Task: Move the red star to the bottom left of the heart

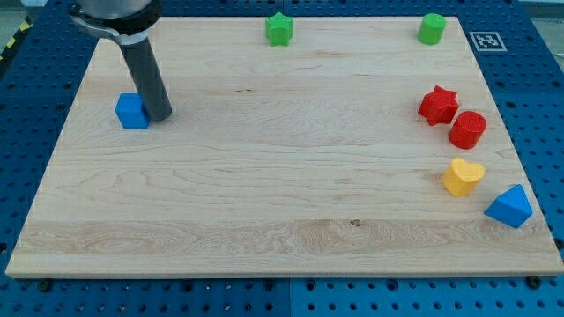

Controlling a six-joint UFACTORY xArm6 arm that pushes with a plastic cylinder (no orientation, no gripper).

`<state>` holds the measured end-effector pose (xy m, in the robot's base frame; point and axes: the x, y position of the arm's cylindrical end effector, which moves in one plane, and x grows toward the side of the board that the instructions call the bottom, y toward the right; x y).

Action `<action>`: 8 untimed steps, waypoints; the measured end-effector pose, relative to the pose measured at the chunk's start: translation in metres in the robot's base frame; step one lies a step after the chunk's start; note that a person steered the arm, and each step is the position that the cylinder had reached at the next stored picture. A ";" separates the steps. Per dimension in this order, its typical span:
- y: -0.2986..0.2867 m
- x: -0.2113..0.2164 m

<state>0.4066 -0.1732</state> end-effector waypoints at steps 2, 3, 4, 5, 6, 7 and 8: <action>-0.014 0.000; -0.017 0.000; -0.014 0.000; 0.032 0.000; 0.106 0.000; 0.180 -0.006; 0.237 -0.018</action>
<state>0.3883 0.0641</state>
